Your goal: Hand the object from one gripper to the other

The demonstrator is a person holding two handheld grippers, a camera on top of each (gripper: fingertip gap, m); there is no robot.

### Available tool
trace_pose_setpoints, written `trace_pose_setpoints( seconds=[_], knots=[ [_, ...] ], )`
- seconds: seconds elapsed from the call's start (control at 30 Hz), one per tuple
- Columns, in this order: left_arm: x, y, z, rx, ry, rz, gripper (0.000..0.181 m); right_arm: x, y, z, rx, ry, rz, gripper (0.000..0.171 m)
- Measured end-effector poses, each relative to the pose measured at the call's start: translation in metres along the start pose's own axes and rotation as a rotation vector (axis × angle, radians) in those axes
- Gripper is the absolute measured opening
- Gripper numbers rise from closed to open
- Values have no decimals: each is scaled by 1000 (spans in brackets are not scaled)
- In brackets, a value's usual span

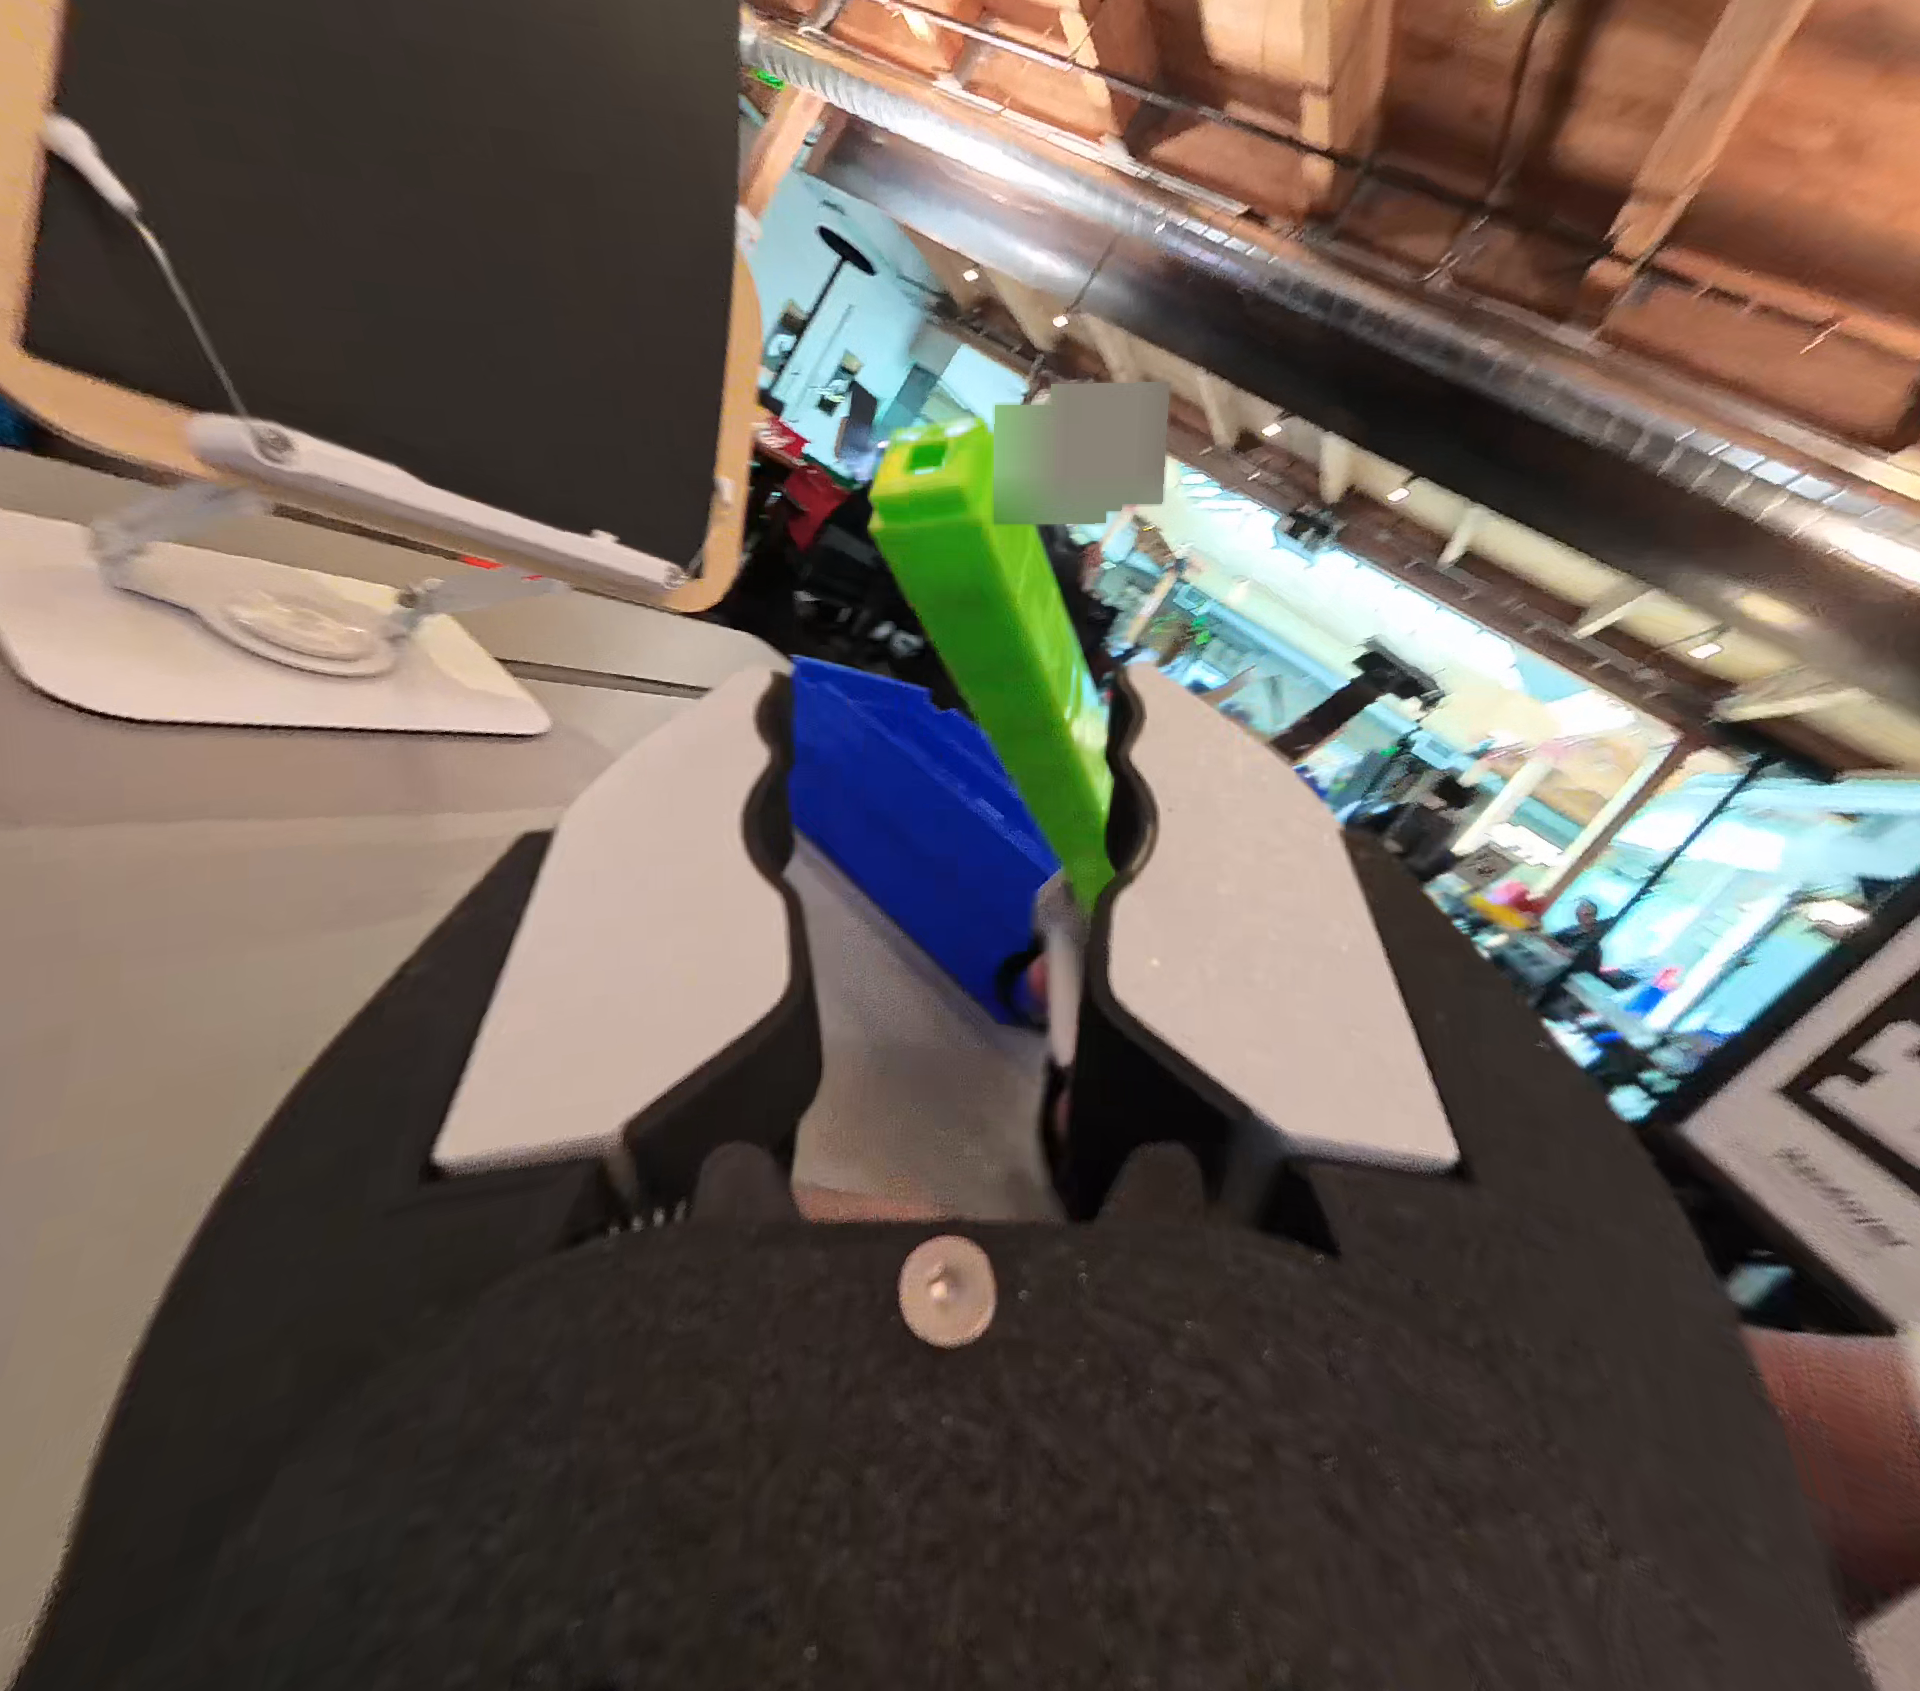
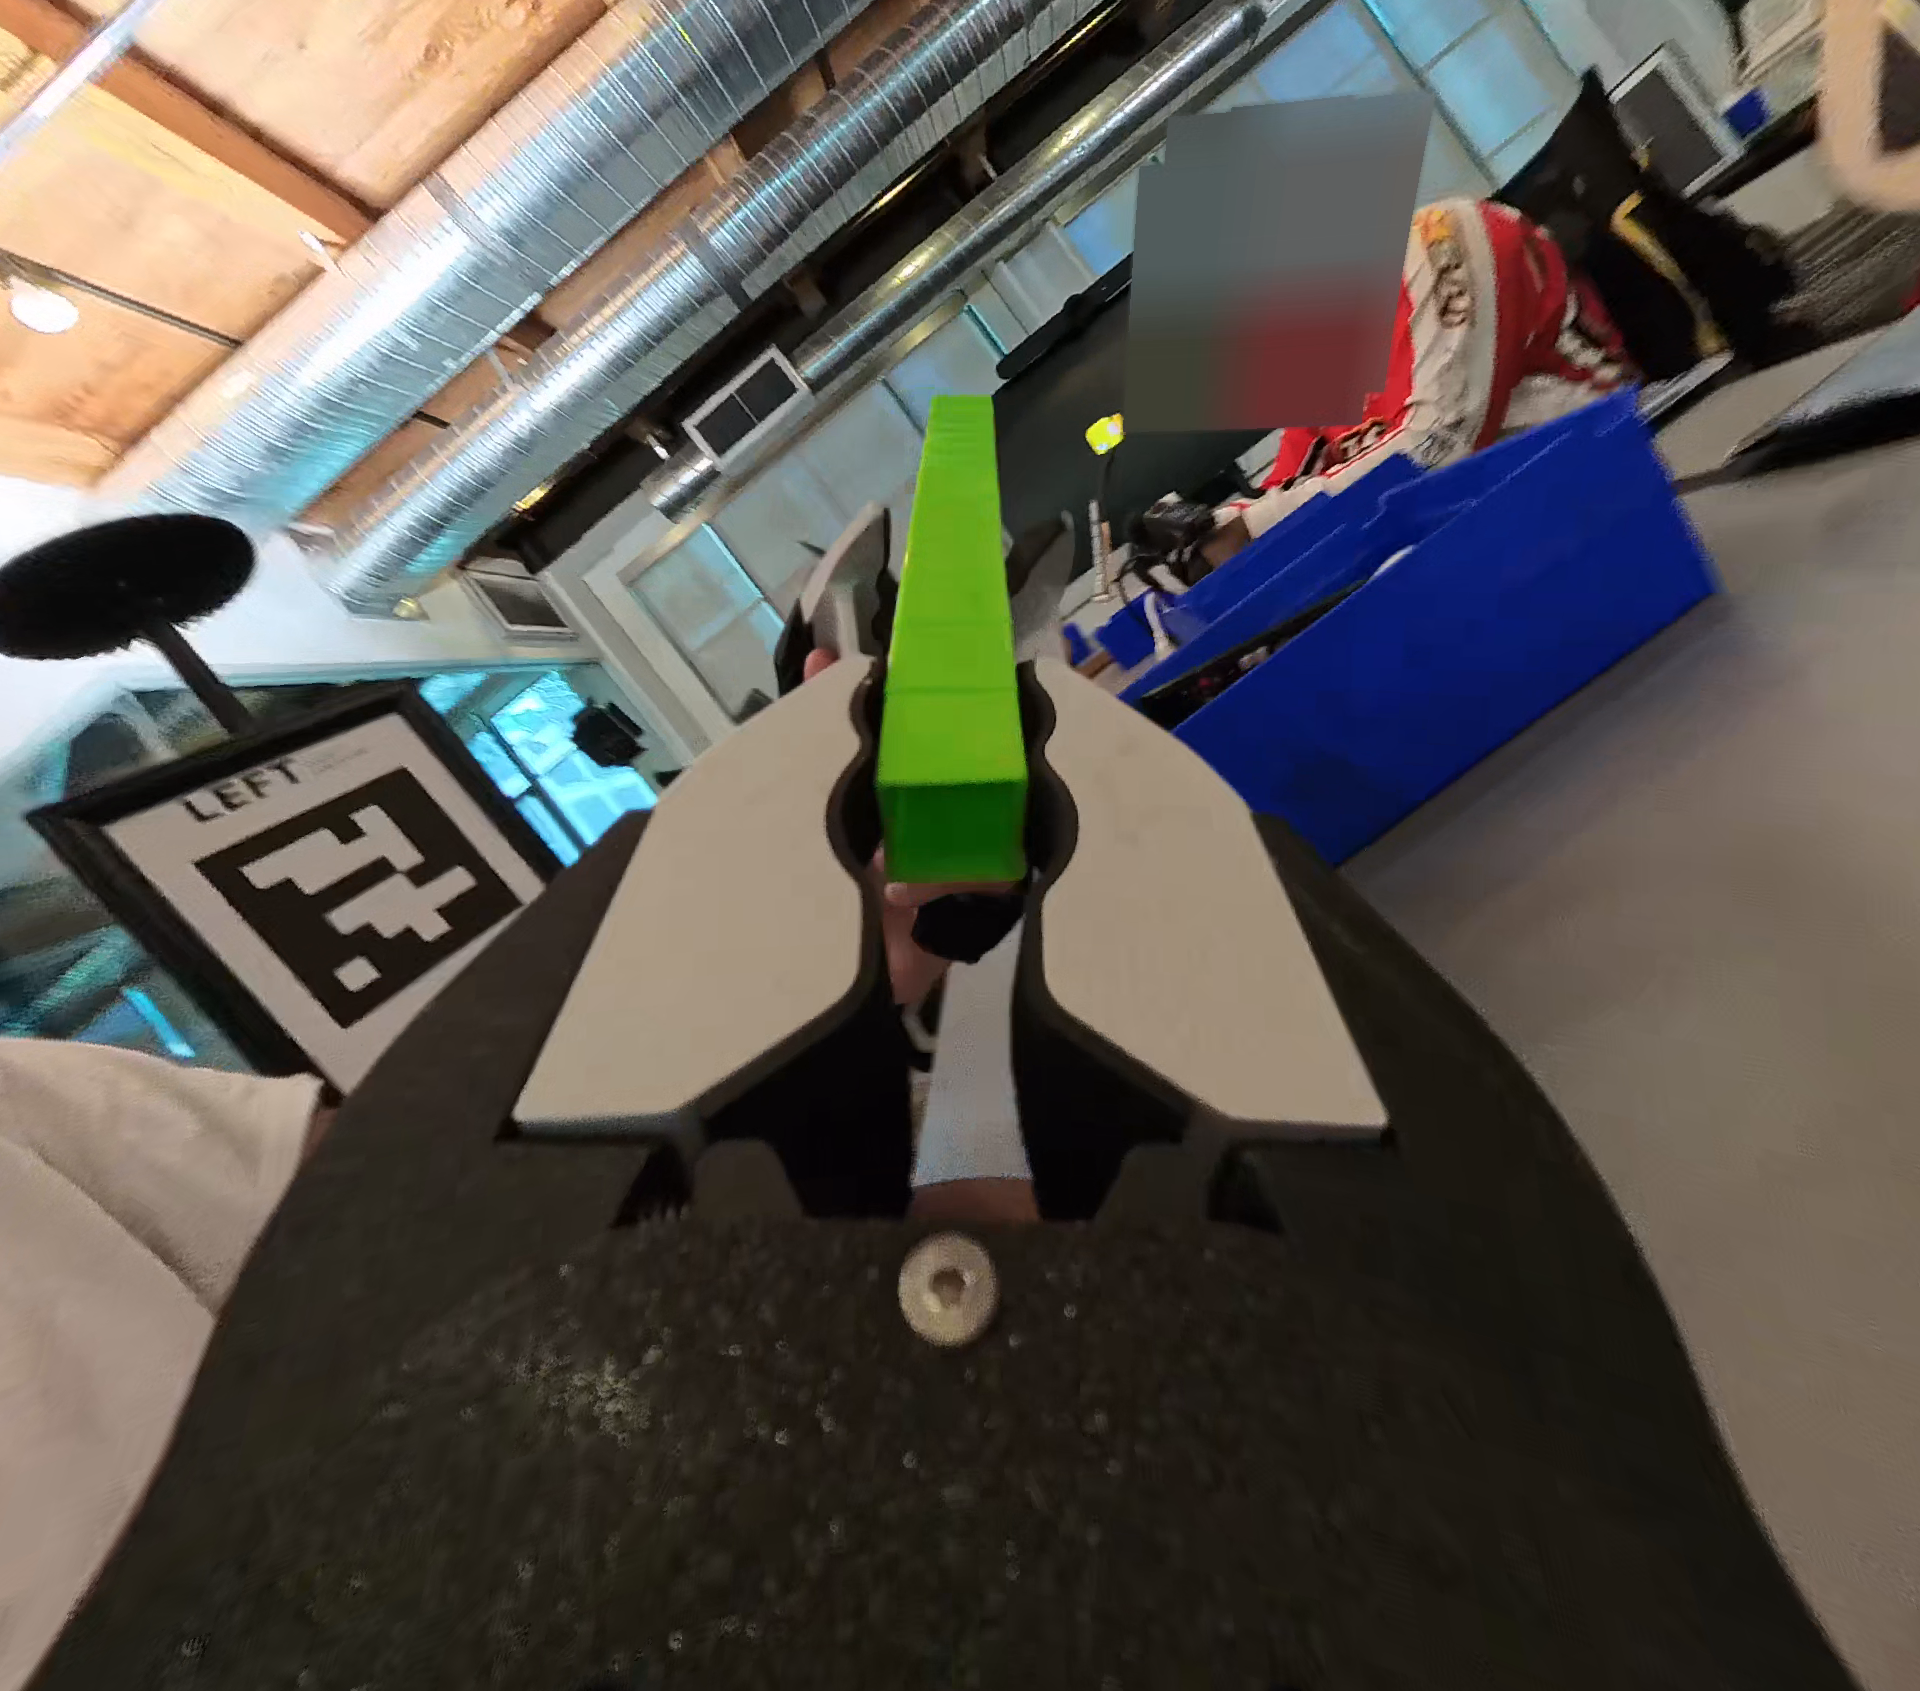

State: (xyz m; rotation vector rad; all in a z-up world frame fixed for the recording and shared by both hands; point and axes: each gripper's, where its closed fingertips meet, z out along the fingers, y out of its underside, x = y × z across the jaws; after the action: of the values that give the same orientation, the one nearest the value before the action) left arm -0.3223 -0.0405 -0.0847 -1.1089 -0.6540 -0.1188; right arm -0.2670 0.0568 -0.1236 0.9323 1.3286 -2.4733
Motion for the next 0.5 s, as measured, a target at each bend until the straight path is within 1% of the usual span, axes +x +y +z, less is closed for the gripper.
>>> trace_pose_setpoints(
  seconds=[0.03,0.1,0.2,0.27,0.37,0.43,0.5],
  knots=[
    [0,0,-1,-8,-22,44,61,-3,-11,-4,5,19,-46,23],
    [1,1,-3,-30,-53,112,60,-13,-42,-15,40,59,-138,23],
    [9,13,-5,-89,-61,144,56,-28,-116,-49,147,180,-310,23],
    [16,33,-9,-150,-59,162,53,-38,-173,-87,237,313,-441,23],
    [24,77,-17,-292,-91,215,52,-43,-243,-162,321,614,-655,23],
    [33,102,-22,-366,-91,259,52,-40,-269,-209,341,788,-726,23],
    [43,122,-26,-428,-83,300,52,-26,-279,-246,306,955,-746,23]
  ],
)
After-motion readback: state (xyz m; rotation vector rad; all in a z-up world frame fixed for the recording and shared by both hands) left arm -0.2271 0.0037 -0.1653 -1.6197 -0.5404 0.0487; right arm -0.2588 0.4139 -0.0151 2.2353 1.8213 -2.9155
